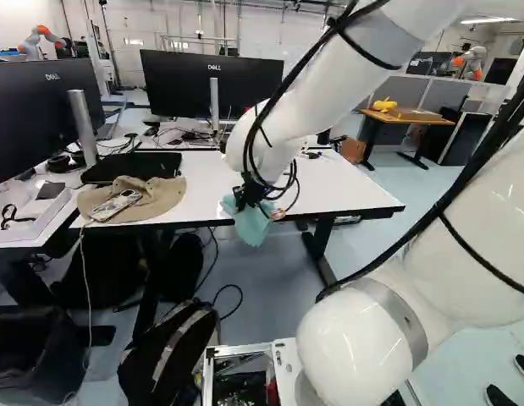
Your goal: Clean the table with the green towel
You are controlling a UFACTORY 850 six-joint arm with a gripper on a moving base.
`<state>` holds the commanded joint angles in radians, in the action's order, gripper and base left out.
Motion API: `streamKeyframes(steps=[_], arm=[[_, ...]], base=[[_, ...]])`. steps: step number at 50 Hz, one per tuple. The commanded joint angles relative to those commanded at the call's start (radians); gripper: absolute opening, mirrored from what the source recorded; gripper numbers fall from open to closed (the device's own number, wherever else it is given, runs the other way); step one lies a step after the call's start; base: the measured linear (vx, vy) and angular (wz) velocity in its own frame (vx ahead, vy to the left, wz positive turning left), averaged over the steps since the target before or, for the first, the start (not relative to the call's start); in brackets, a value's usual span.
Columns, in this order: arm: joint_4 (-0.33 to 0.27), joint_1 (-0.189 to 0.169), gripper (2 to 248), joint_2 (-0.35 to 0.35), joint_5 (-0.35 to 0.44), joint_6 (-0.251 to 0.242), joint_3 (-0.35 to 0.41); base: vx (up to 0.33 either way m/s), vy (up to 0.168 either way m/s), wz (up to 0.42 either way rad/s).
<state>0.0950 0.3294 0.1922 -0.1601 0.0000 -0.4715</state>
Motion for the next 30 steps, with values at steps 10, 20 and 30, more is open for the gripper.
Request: streamKeyframes(steps=[10, 20, 30], arm=[[0.000, -0.044, 41, 0.019, 0.000, 0.000, 0.017], [0.000, -0.092, 41, 0.029, 0.000, 0.000, 0.026], [0.000, -0.141, 41, 0.026, 0.000, 0.000, 0.023]], base=[[0.000, 0.000, 0.000], [0.000, 0.000, 0.000], [0.000, 0.000, 0.000]])
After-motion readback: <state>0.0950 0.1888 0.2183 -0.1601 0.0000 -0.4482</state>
